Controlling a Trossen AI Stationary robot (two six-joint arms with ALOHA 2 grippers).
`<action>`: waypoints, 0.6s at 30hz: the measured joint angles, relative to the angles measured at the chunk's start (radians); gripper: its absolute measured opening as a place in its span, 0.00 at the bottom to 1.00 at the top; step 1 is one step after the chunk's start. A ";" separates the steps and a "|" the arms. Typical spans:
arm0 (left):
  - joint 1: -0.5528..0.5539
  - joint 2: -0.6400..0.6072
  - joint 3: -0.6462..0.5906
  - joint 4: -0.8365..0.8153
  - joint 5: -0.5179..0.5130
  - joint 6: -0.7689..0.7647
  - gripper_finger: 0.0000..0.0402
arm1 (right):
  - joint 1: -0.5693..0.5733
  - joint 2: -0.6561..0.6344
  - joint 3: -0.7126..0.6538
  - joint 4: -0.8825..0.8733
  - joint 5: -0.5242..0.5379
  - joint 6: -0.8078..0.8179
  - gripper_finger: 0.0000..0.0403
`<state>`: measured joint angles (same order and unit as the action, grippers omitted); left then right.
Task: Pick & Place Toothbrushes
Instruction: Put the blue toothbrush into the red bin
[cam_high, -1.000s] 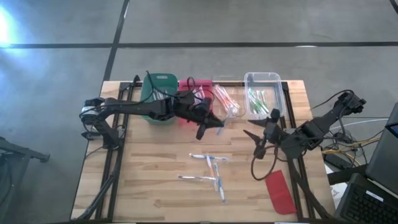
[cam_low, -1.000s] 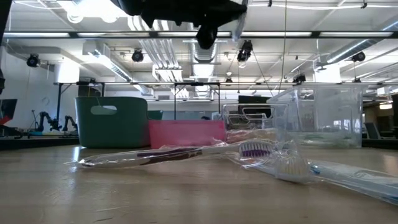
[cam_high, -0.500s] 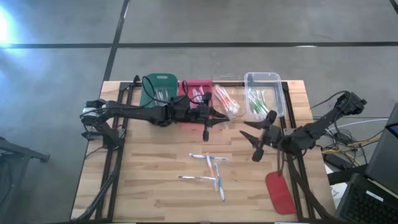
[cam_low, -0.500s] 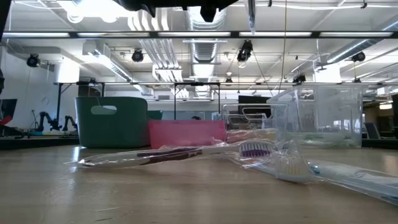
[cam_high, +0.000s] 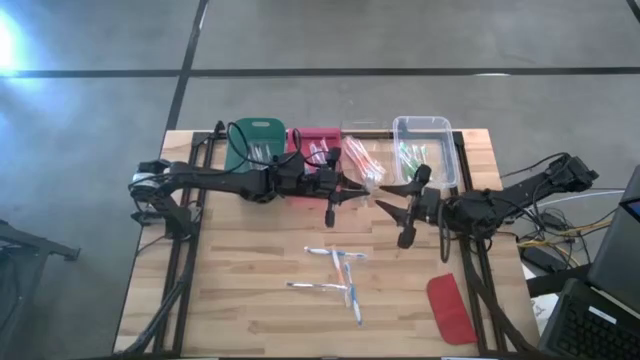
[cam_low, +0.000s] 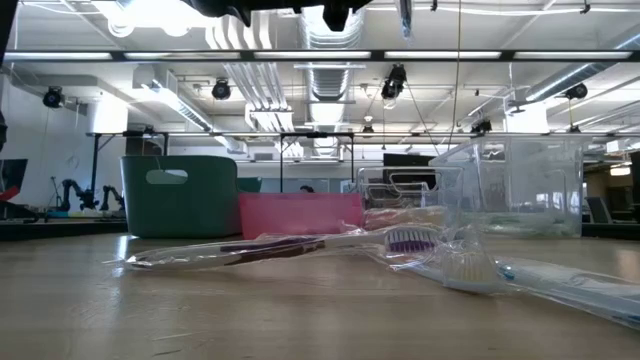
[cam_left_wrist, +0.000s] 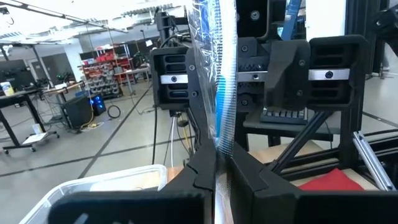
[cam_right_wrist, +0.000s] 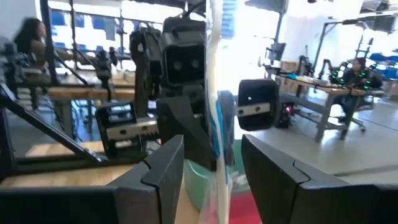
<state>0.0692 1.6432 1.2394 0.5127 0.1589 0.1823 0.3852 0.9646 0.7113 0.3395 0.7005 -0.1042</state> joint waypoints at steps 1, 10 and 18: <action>0.001 0.000 0.002 0.000 0.000 0.000 0.04 | -0.011 0.000 0.000 0.009 -0.022 0.000 0.39; 0.000 0.000 0.004 0.003 0.001 0.001 0.04 | -0.093 0.047 0.009 0.022 -0.110 0.026 0.44; 0.000 0.000 0.004 0.002 0.002 0.001 0.05 | -0.112 0.107 0.054 0.035 -0.111 -0.031 0.46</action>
<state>0.0696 1.6432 1.2434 0.5148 0.1613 0.1829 0.2729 1.0713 0.7657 0.3743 0.5900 -0.1355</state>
